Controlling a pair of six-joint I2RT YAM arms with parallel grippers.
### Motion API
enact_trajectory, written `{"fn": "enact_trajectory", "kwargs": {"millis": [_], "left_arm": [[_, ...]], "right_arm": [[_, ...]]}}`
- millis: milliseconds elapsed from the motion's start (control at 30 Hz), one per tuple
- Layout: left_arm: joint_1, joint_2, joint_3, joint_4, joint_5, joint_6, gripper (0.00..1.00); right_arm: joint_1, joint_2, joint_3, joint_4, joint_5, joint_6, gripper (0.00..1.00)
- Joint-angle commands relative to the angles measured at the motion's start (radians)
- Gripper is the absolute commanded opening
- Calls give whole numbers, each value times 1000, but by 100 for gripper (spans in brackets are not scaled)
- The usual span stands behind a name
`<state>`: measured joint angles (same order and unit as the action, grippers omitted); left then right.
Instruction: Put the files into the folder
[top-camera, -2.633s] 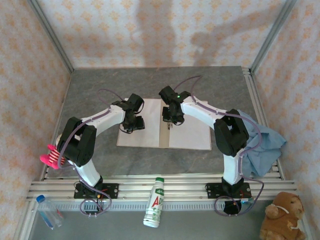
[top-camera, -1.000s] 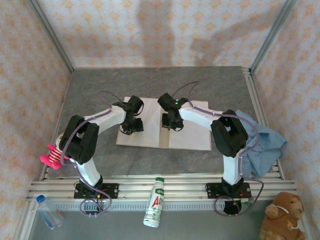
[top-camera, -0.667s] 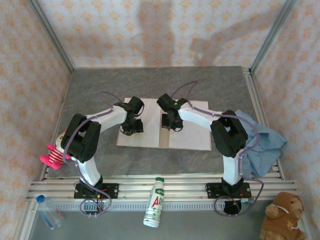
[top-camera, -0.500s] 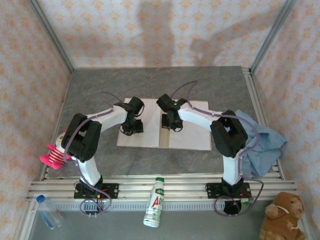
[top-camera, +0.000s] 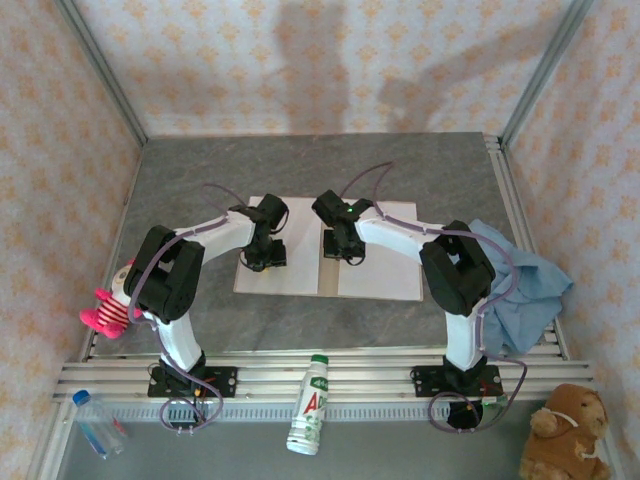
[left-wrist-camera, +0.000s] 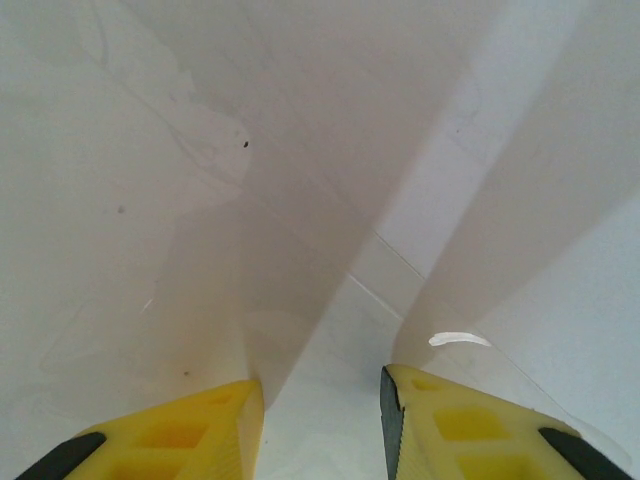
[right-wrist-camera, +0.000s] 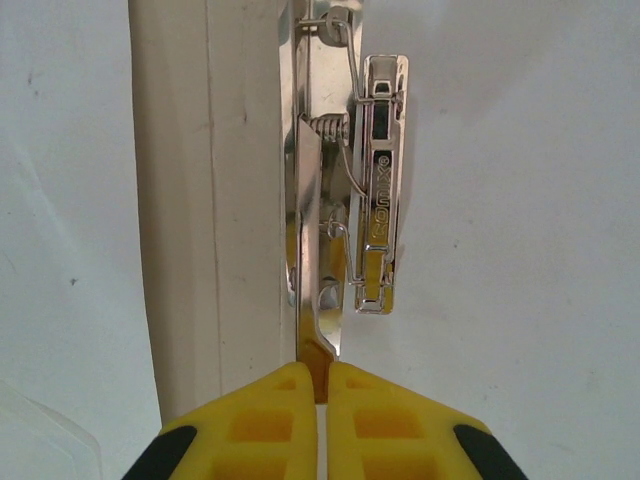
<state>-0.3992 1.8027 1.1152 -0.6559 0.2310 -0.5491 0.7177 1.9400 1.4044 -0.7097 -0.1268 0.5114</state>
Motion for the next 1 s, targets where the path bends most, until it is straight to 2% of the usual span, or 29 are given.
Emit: {"fn": "enact_trajectory", "kwargs": {"millis": [0,767,967], "left_arm": [[5,13,-2,-4,-9,9,37],[6,26,12,-12,-7,9,37],[5,27,11,-11,-3,9,37]], "right_arm": [[-1,49,-53,-75,54,-9,8],[-1,90,-90,-17,12,-1,9],[-1,89,-91,-38,47,-7,9]]}}
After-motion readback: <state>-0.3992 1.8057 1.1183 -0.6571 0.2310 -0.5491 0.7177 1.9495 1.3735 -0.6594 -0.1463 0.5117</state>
